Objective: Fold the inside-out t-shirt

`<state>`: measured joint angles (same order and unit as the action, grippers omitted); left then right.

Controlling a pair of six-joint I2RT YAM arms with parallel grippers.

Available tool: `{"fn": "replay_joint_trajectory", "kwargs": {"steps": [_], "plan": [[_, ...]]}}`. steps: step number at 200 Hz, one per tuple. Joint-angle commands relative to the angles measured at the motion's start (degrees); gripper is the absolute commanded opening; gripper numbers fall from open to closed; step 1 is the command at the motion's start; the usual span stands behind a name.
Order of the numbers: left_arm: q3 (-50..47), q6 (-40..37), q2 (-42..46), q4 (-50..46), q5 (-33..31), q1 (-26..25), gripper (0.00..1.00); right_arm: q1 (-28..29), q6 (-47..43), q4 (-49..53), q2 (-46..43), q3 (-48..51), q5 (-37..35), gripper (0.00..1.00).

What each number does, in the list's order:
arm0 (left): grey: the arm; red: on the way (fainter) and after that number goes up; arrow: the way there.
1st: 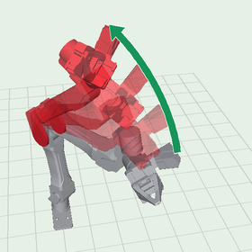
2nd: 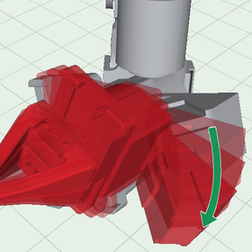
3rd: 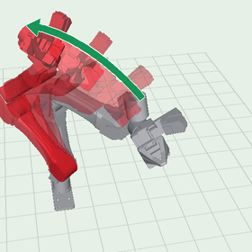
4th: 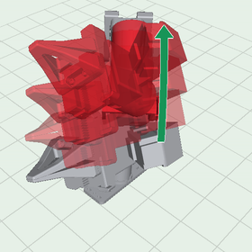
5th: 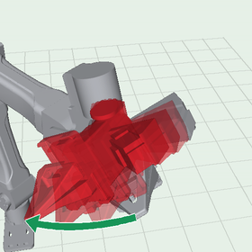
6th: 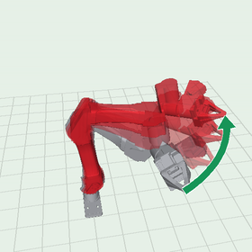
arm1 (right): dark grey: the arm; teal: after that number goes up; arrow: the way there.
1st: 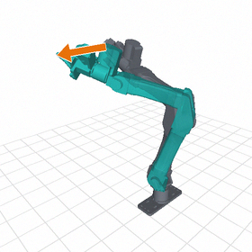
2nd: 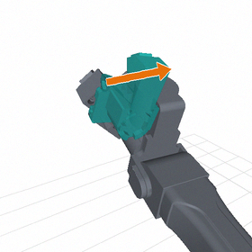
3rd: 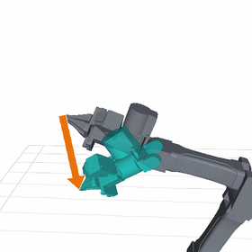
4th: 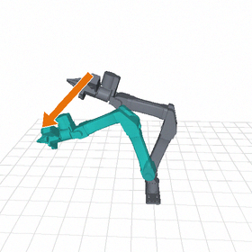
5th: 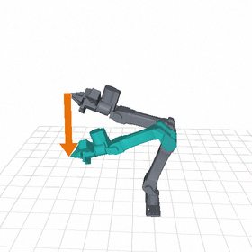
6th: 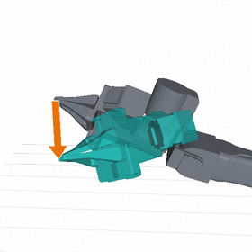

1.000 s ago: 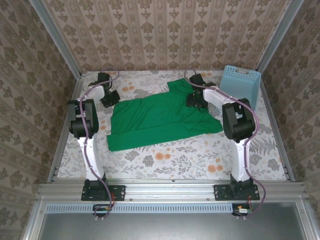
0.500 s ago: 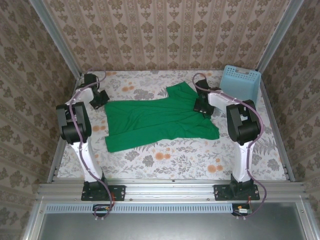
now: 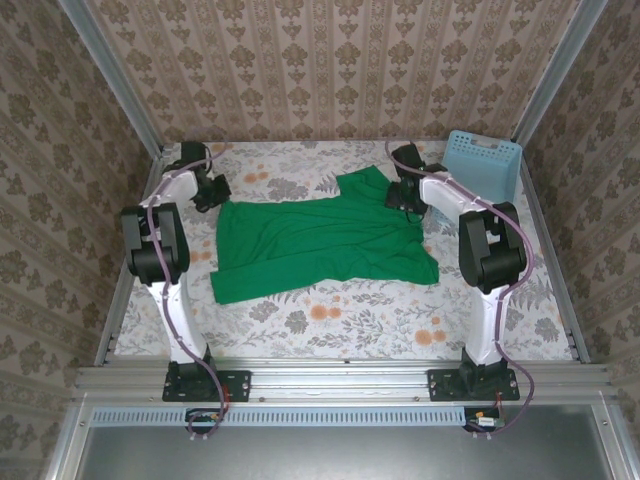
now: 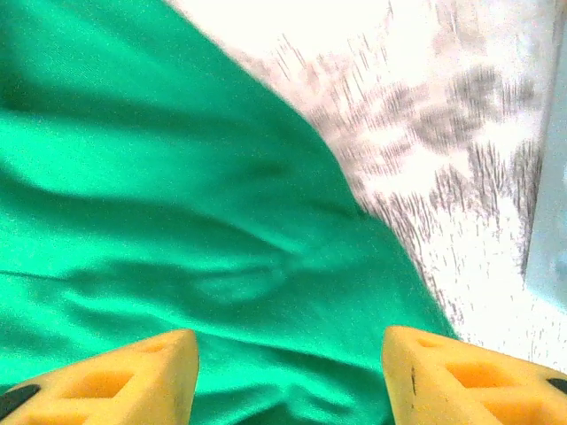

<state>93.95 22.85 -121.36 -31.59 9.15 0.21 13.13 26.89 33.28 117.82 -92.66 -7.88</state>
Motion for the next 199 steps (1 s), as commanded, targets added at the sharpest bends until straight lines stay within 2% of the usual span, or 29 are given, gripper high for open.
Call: {"fn": "replay_joint_trajectory", "kwargs": {"steps": [1, 39, 66, 91, 151, 176, 199], "plan": [[0.81, -1.39, -1.43, -2.28, 0.27, -1.14, 0.02, -0.28, -4.61, 1.78, 6.05, -9.12, 3.37, 0.59], [-2.6, 0.63, -0.16, 0.08, 0.67, -1.56, 0.01, 0.22, -3.43, 6.97, 16.08, -21.06, 5.91, 0.58], [-4.4, 1.62, 0.93, 1.17, 0.24, -1.56, 0.02, 0.51, -0.04, 8.66, 18.83, -22.5, 4.98, 0.57], [-6.21, 2.01, 2.19, 1.56, -0.69, -1.5, 0.01, 0.08, 4.63, 9.49, 17.42, -18.19, 1.93, 0.54], [-11.86, 3.99, 5.61, 4.28, -1.59, -0.21, 0.0, -0.38, 11.91, 2.48, 3.8, 4.42, -2.06, 0.5], [-11.73, 3.05, 5.96, 4.5, -0.08, -0.42, 0.0, -0.39, 9.79, -0.84, 0.4, 6.43, -1.61, 0.5], [-11.08, 2.09, 6.02, 4.13, 0.58, -1.25, 0.0, -0.39, 5.65, 0.3, 1.6, 0.79, -1.06, 0.5]]}}
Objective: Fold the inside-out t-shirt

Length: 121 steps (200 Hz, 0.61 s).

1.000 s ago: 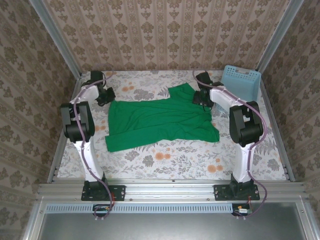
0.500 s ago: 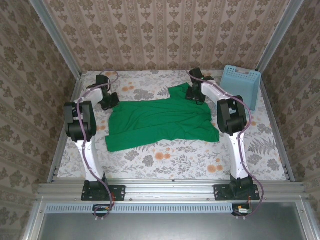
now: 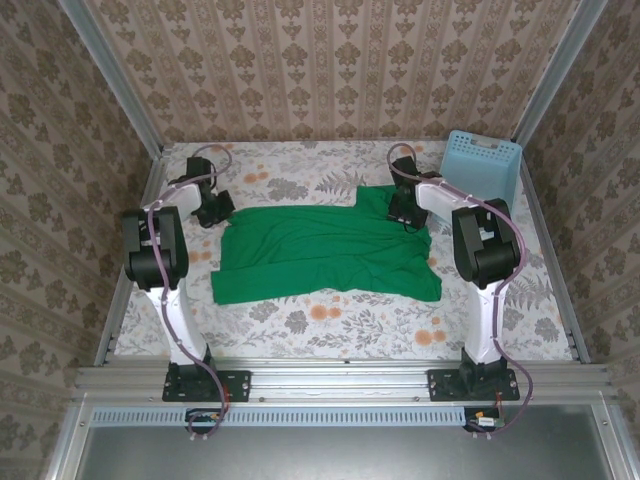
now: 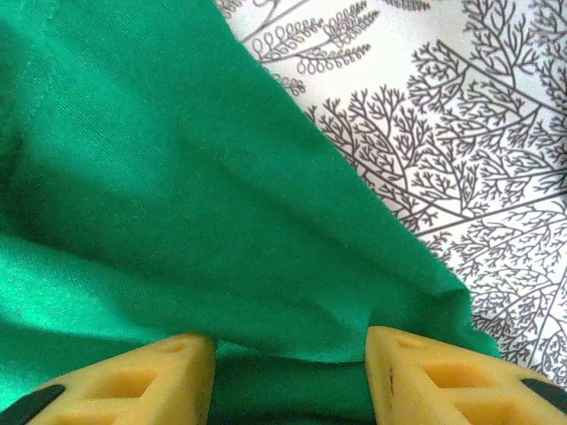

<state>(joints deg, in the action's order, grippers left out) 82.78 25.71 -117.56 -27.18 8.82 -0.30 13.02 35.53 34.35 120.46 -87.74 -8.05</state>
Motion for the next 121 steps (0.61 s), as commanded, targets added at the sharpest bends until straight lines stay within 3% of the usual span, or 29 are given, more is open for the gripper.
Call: {"fn": "replay_joint_trajectory", "kwargs": {"steps": [1, 121], "plan": [[0.1, -0.76, 2.19, -0.26, 0.88, -0.75, 0.0, -0.27, -3.35, -0.58, -0.74, -4.85, -0.97, 0.5], [0.04, -1.17, 2.72, -0.17, 0.67, -0.98, 0.0, -1.43, -8.65, 12.35, 22.62, -37.47, -5.74, 0.48]]}}
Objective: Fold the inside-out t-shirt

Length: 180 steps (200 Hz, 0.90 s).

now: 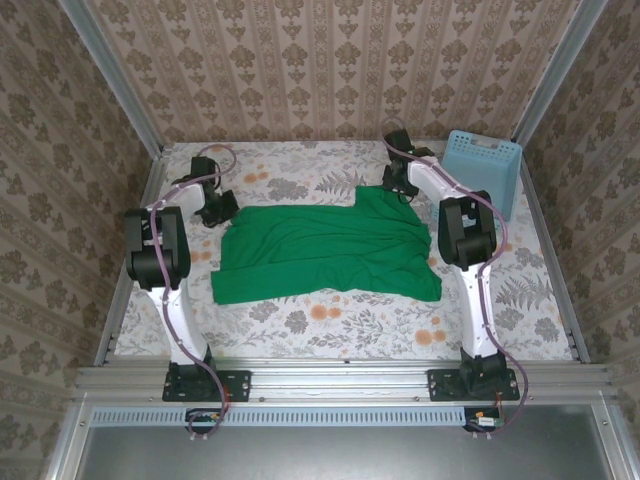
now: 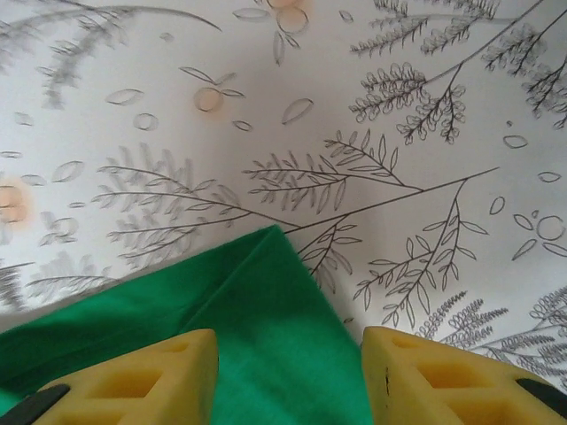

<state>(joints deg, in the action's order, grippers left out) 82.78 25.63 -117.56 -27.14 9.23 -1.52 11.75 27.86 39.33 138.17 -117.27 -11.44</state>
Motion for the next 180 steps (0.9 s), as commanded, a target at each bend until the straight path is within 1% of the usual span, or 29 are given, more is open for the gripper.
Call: {"fn": "replay_joint_trajectory", "kwargs": {"steps": [1, 16, 36, 45, 58, 77, 97, 114, 155, 180], "plan": [[0.02, -1.05, 2.7, -0.16, 0.26, 0.27, 0.0, -0.16, -0.98, 7.37, 4.91, -7.94, -2.36, 0.48], [-0.33, -0.92, 3.16, 0.14, 0.56, 0.33, 0.0, -0.26, -0.42, 12.12, 8.71, -13.51, -2.82, 0.48], [-0.91, -0.68, 3.94, 0.5, 0.85, 0.4, 0.0, -0.33, 0.31, 19.71, 14.88, -22.79, -0.87, 0.47], [-1.26, -0.45, 4.33, 0.57, 0.79, 0.52, 0.0, -0.28, 0.52, 22.31, 17.09, -25.98, -0.39, 0.43], [-1.7, -0.12, 4.85, 1.0, 0.87, 0.97, 0.0, -0.17, 0.53, 22.53, 17.53, -26.11, -0.02, 0.34], [-1.84, -0.04, 5.27, 1.35, 1.53, 1.79, 0.0, -0.06, 0.26, 18.89, 14.68, -21.5, 0.73, 0.18], [-1.38, -0.39, 5.53, 1.55, 2.21, 2.93, 0.0, -0.17, -0.81, 14.7, 10.19, -17.38, 1.43, 0.06], [-0.65, -1.08, 5.84, 1.63, 3.23, 3.51, 0.0, -0.24, -2.53, 13.05, 6.89, -16.94, 1.3, 0.01], [-0.06, -3.03, 7.75, 1.75, 3.32, 4.23, 0.0, -0.42, -7.34, 10.08, -1.19, -16.7, -1.28, 0.0], [-1.02, -3.92, 8.66, 2.74, 3.07, 4.87, 0.0, -0.42, -9.63, 6.64, -5.85, -14.25, -1.53, 0.0]]}}
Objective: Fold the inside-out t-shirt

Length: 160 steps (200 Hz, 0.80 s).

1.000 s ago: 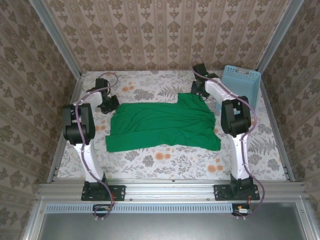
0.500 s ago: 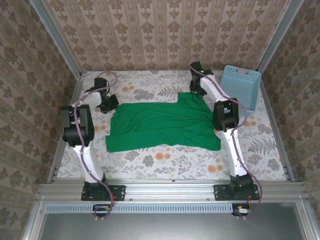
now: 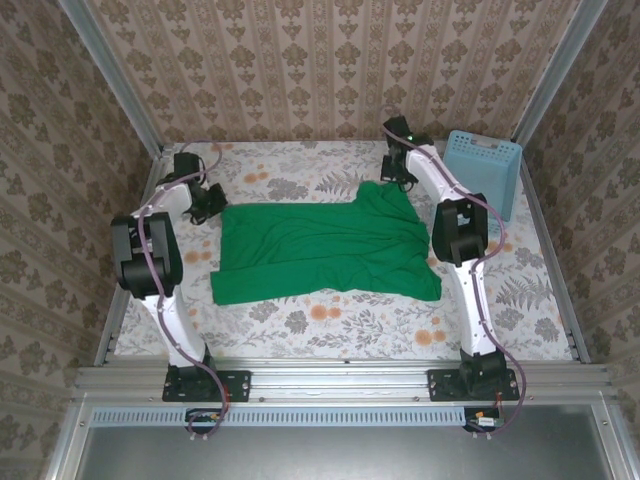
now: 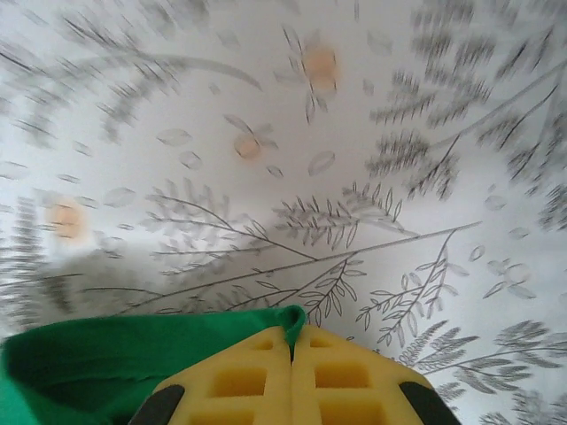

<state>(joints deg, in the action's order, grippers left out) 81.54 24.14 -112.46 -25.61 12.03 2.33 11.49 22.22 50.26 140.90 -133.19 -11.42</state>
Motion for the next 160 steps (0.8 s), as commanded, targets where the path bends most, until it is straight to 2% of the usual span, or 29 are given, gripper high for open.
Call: {"fn": "replay_joint_trajectory", "kwargs": {"steps": [1, 78, 106, 160], "plan": [[0.17, -2.48, 3.61, 1.28, 0.32, 1.1, 0.0, -0.16, -3.99, -4.29, -8.58, 1.66, -1.56, 0.0], [-3.57, -4.22, 6.59, 5.65, 1.65, 1.98, 0.0, -0.2, -7.19, -7.35, -12.65, 5.44, 0.15, 0.0], [-5.71, -3.85, 8.82, 6.75, 2.07, 1.98, 0.0, 0.03, -6.87, -12.5, -18.96, 15.01, 2.06, 0.0], [-13.43, -2.78, 15.36, 9.5, 1.34, 1.92, 0.0, 1.95, -4.73, -23.08, -35.57, 39.64, 3.09, 0.0]]}}
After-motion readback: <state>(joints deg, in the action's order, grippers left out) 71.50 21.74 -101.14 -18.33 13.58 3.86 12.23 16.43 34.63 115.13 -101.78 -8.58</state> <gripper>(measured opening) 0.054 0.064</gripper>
